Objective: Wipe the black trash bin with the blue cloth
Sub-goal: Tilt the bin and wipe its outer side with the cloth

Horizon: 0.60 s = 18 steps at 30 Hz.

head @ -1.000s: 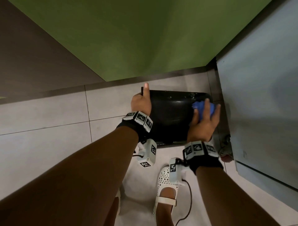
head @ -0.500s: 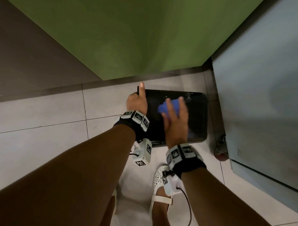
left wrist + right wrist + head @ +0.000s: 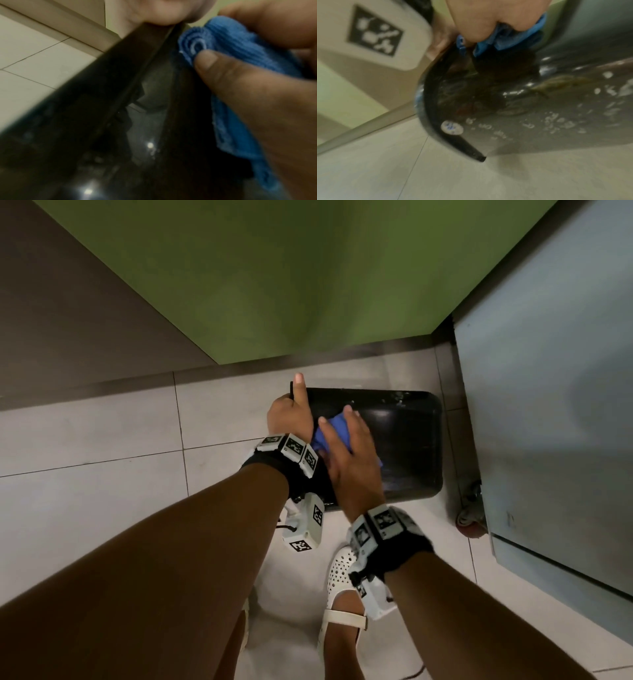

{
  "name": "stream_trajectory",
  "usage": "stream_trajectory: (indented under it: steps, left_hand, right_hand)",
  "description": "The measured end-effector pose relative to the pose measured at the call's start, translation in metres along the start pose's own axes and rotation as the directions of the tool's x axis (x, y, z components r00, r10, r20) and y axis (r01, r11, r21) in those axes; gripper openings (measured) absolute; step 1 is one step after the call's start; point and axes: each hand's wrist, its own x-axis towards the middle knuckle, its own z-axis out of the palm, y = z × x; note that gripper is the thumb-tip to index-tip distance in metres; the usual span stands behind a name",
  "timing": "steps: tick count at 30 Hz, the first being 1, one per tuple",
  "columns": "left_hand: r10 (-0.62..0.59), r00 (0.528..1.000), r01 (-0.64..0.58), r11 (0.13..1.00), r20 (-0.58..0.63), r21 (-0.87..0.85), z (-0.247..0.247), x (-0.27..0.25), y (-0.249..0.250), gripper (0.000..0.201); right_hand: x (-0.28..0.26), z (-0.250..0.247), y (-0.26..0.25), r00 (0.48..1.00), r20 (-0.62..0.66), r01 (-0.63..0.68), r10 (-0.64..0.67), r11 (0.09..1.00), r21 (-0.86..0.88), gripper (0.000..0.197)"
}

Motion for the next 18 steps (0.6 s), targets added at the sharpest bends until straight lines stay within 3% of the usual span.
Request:
stream_trajectory:
  steps: [2,4,6,9,11,13,16,18]
  left_hand:
    - [0.017,1.0,-0.017,1.0,0.016,0.007,-0.001,-0.001,0.0,0.063]
    - [0.015,0.999,-0.015,1.0,0.03,-0.004,-0.002,-0.003,0.0,0.063]
    - [0.009,0.999,-0.008,1.0,0.047,-0.021,-0.003,-0.003,-0.001,0.063]
    - [0.011,0.999,-0.01,1.0,0.049,-0.024,-0.003,-0.008,-0.001,0.062]
    - [0.02,0.999,-0.02,1.0,0.036,-0.015,-0.003,-0.01,-0.003,0.061]
    - [0.024,0.999,-0.024,1.0,0.03,-0.008,-0.003,-0.011,-0.004,0.061]
    - [0.024,1.0,-0.024,1.0,0.014,-0.009,-0.002,-0.01,-0.003,0.061]
    - [0.033,0.999,-0.033,0.999,0.002,-0.02,-0.002,-0.01,-0.004,0.062]
  right_hand:
    - [0.009,-0.009,0.012,0.999,-0.01,-0.046,0.046,0.998,-0.034,0.045]
    - [0.02,-0.028,0.03,0.958,-0.125,-0.257,0.259,0.966,0.031,0.048]
    - [0.025,-0.044,0.047,0.843,-0.234,-0.45,0.485,0.873,0.189,0.05]
    - [0.025,-0.054,0.058,0.711,-0.334,-0.607,0.619,0.78,0.154,0.051]
    - [0.022,-0.048,0.051,0.653,-0.38,-0.643,0.655,0.745,0.179,0.051]
    - [0.015,-0.035,0.033,0.721,-0.352,-0.578,0.597,0.798,0.171,0.052]
    - [0.005,-0.008,-0.002,0.952,-0.14,-0.271,0.271,0.962,0.018,0.048]
    - [0.006,0.001,-0.012,0.998,0.002,-0.057,0.057,0.997,-0.057,0.05]
